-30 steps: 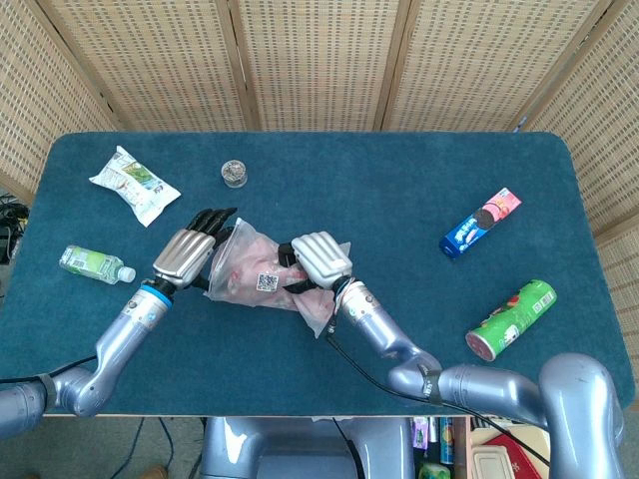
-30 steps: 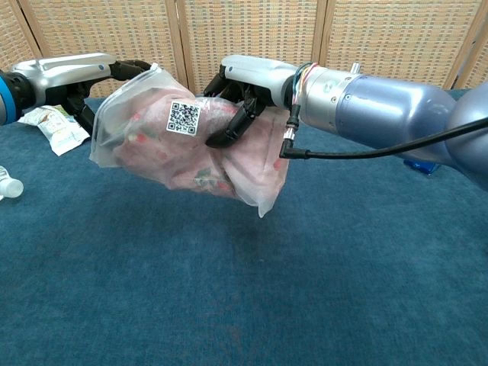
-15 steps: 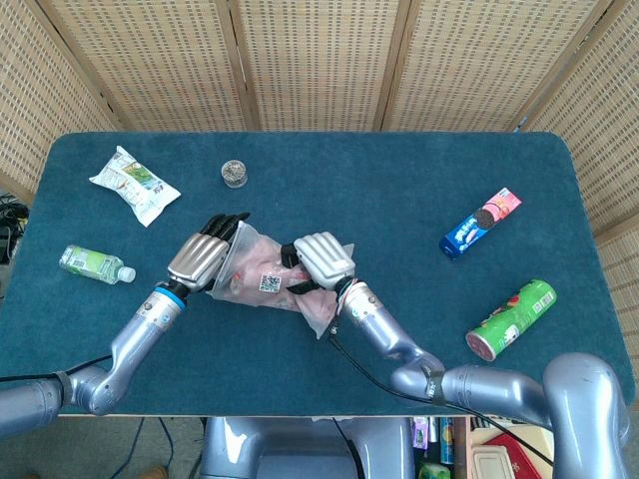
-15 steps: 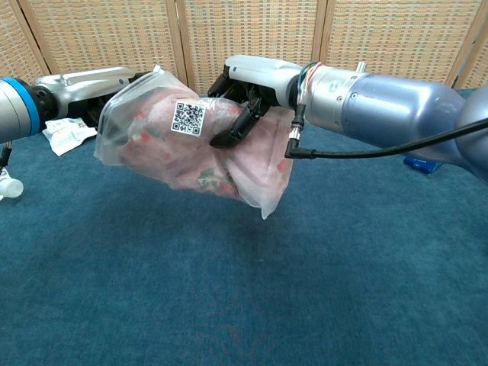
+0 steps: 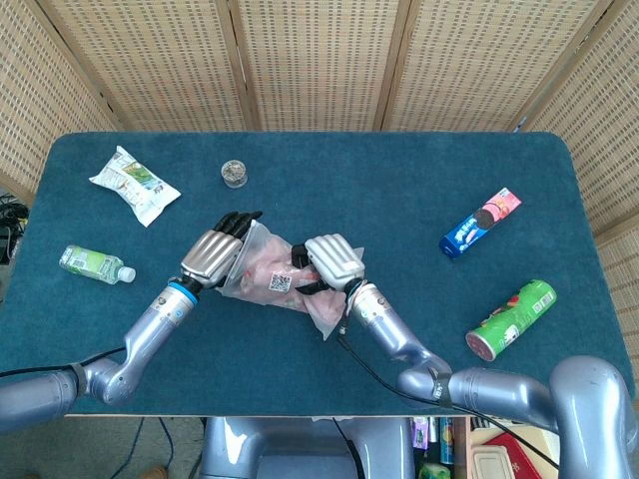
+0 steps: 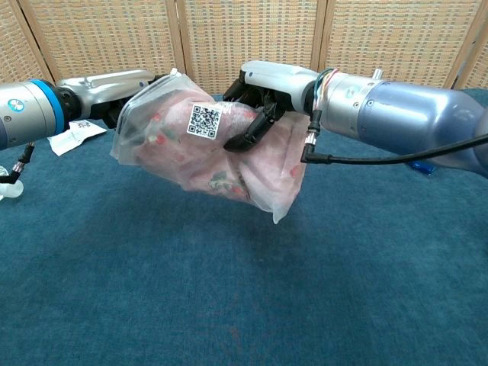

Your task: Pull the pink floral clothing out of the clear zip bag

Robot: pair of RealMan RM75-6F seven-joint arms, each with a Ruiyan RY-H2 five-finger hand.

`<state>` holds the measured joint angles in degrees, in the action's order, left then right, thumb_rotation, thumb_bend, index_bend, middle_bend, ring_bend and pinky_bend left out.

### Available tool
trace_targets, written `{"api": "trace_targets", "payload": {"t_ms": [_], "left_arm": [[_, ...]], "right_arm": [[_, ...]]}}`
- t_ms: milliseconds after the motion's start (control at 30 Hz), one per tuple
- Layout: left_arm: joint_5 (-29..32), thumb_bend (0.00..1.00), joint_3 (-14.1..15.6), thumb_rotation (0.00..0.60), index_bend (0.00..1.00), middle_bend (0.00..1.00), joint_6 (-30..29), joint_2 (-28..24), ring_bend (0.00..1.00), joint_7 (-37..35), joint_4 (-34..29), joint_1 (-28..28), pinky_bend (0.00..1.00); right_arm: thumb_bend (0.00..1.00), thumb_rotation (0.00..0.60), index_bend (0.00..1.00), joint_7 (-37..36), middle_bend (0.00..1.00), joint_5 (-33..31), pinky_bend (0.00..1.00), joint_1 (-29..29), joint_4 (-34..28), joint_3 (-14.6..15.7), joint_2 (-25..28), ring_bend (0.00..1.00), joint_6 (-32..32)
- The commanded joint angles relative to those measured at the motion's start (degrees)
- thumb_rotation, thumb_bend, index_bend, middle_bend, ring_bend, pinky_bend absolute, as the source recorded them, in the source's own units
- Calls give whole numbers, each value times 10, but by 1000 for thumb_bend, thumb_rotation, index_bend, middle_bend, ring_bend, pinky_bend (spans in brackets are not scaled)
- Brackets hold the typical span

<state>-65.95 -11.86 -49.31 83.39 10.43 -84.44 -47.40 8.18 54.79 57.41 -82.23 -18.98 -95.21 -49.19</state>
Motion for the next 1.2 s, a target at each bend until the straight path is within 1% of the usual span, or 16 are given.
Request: {"api": "trace_targets", "payload": {"t_ms": [33,100,133,167,233,267,333,433,533,600,700,767,833,967,1067,1200], "left_arm": [[-2,551,2,600,660,0,3,7,0,2,10,-5,0],[3,552,2,600,660,0,7,18,0,5,19,-11,0],[6,552,1,600,660,0,8,23,0,8,23,-13,0],[7,552,1,600,660,0,9,26,0,10,26,-14,0],[17,552,0,600,660,0,10,37,0,17,35,-19,0],[22,552,0,600,660,0,12,41,0,21,38,-20,0],[36,552,-2,600,660,0,15,49,0,29,46,-25,0],[55,552,-9,600,660,0,18,59,0,41,55,-34,0],[63,551,-14,600,660,0,16,60,0,49,54,-39,0],[66,552,-15,600,660,0,14,59,0,54,53,-41,0],[72,552,-18,600,660,0,13,57,0,61,49,-46,0],[78,552,-21,600,661,0,14,55,0,63,46,-49,0],[86,552,-25,600,661,0,14,55,0,67,45,-53,0],[105,552,-32,600,660,0,19,57,0,73,45,-61,0],[115,552,-34,600,660,0,20,59,0,79,45,-67,0],[127,552,-37,600,660,0,20,61,0,85,40,-74,0]], "right_arm": [[846,600,609,-6,652,4,479,-6,-3,5,4,568,0],[789,600,526,-16,533,8,409,-14,-6,12,10,432,5],[650,600,417,-20,402,9,285,-16,-7,15,14,262,11],[458,600,286,-22,246,9,144,-17,-8,18,17,104,18],[169,600,110,-25,52,4,7,-18,-15,24,33,0,38],[77,600,46,-27,6,3,0,-19,-19,25,39,0,42],[9,600,3,-32,0,5,0,-26,-26,24,51,0,38],[0,600,0,-43,0,26,0,-54,-47,24,75,0,-5],[0,600,0,-40,2,61,0,-81,-64,40,101,0,-40],[0,600,0,-36,47,89,0,-98,-71,55,117,10,-62],[0,600,0,-25,225,143,66,-127,-73,89,139,179,-96],[0,600,2,-18,361,187,244,-144,-62,118,152,335,-115],[0,600,29,-13,470,237,412,-159,-41,146,157,442,-139],[0,600,172,-30,679,341,718,-181,21,191,154,625,-194],[0,600,276,-34,777,412,847,-186,76,216,146,711,-235],[0,600,361,-30,847,510,970,-184,174,248,123,781,-295]]}}
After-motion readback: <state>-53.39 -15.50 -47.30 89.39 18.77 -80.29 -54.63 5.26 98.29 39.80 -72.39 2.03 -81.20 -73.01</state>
